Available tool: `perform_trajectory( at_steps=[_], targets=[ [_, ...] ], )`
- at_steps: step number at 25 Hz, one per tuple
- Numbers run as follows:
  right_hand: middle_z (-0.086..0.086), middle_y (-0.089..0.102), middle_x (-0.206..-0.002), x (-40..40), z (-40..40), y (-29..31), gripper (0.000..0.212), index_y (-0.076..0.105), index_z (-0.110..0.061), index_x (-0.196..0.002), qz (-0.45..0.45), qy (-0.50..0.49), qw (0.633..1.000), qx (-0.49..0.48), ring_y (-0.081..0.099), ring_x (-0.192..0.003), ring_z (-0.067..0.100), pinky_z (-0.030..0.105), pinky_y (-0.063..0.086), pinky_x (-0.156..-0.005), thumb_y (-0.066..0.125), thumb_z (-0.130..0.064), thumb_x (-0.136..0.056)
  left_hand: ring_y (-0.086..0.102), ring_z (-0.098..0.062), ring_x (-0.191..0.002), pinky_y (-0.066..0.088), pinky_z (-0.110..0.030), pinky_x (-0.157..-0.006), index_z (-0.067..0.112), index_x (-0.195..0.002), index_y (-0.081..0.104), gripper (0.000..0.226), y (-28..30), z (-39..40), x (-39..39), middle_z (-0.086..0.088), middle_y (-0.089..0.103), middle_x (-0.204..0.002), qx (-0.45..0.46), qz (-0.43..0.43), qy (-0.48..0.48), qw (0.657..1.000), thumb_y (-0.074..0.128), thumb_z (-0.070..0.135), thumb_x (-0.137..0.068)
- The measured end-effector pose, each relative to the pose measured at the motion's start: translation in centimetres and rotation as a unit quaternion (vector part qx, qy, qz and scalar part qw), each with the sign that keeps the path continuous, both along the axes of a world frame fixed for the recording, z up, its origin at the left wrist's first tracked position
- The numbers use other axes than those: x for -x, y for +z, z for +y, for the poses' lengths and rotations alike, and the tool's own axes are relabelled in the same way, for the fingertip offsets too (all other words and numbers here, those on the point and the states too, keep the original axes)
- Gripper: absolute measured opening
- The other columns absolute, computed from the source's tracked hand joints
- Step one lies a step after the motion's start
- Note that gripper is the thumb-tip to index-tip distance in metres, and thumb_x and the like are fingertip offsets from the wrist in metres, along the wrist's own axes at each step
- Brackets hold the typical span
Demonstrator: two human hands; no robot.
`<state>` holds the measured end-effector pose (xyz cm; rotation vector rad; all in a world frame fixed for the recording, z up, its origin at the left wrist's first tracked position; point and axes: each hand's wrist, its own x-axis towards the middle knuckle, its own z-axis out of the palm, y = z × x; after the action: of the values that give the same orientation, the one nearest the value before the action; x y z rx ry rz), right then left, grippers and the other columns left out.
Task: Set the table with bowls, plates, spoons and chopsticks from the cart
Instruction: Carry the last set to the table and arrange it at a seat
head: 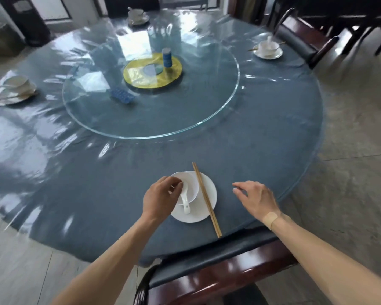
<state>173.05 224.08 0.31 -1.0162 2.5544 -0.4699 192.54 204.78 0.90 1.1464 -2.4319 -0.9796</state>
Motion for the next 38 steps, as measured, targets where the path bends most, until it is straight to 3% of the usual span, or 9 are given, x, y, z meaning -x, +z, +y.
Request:
perform_trajectory(
  at_steps=[7, 12, 22, 29, 38],
  targets=[
    [-0.003, 0.069, -0.122, 5.3, 9.4, 3.1, 0.033, 0.069, -0.026, -0.121, 0.037, -0.035, 0.999, 0.02, 0.06, -0.113, 0.022, 0.037, 0.045, -0.097, 0.052, -0.04, -0.097, 0.068, -0.021, -0.095, 0.053, -0.036, -0.085, 0.024, -0.101, 0.075, 0.017, 1.5, 9.0, 12.3, 0.001, 0.074, -0.101, 0.029, -0.014, -0.247, 0.969, 0.061, 0.03, -0.094],
    [-0.003, 0.068, -0.124, 11.8, 19.5, 4.1, 0.034, 0.068, -0.028, -0.121, 0.05, -0.057, 0.997, 0.005, 0.058, -0.114, 0.023, 0.036, 0.044, -0.098, 0.049, -0.043, -0.098, 0.066, -0.018, -0.101, 0.048, -0.027, -0.085, 0.031, -0.104, 0.073, 0.019, 1.5, 17.4, 21.4, 0.006, 0.072, -0.109, 0.054, -0.022, -0.272, 0.96, 0.06, 0.04, -0.094],
    [-0.004, 0.067, -0.122, 22.6, 32.9, 5.3, 0.034, 0.068, -0.03, -0.118, 0.043, -0.122, 0.992, 0.0, 0.057, -0.113, 0.022, 0.034, 0.045, -0.095, 0.046, -0.046, -0.098, 0.064, -0.017, -0.108, 0.05, -0.035, -0.096, 0.034, -0.106, 0.071, 0.024, 2.0, 30.0, 34.7, 0.008, 0.068, -0.115, 0.027, -0.066, -0.342, 0.937, 0.055, 0.047, -0.093],
    [-0.006, 0.067, -0.122, 30.3, 32.0, 4.7, 0.038, 0.066, -0.029, -0.121, 0.031, -0.103, 0.994, -0.018, 0.057, -0.112, 0.019, 0.034, 0.046, -0.092, 0.043, -0.05, -0.098, 0.062, -0.013, -0.108, 0.049, -0.032, -0.095, 0.033, -0.109, 0.07, 0.026, 1.4, 28.8, 42.1, 0.012, 0.067, -0.118, 0.012, -0.069, -0.358, 0.931, 0.054, 0.046, -0.094],
    [-0.005, 0.067, -0.122, 45.1, 23.2, 5.8, 0.039, 0.065, -0.029, -0.122, 0.041, -0.079, 0.996, -0.023, 0.057, -0.114, 0.019, 0.036, 0.048, -0.094, 0.043, -0.05, -0.098, 0.061, -0.016, -0.11, 0.046, -0.036, -0.097, 0.031, -0.112, 0.069, 0.028, 1.8, 21.4, 56.3, 0.007, 0.067, -0.115, 0.024, -0.074, -0.369, 0.926, 0.053, 0.047, -0.094]
  ],
)
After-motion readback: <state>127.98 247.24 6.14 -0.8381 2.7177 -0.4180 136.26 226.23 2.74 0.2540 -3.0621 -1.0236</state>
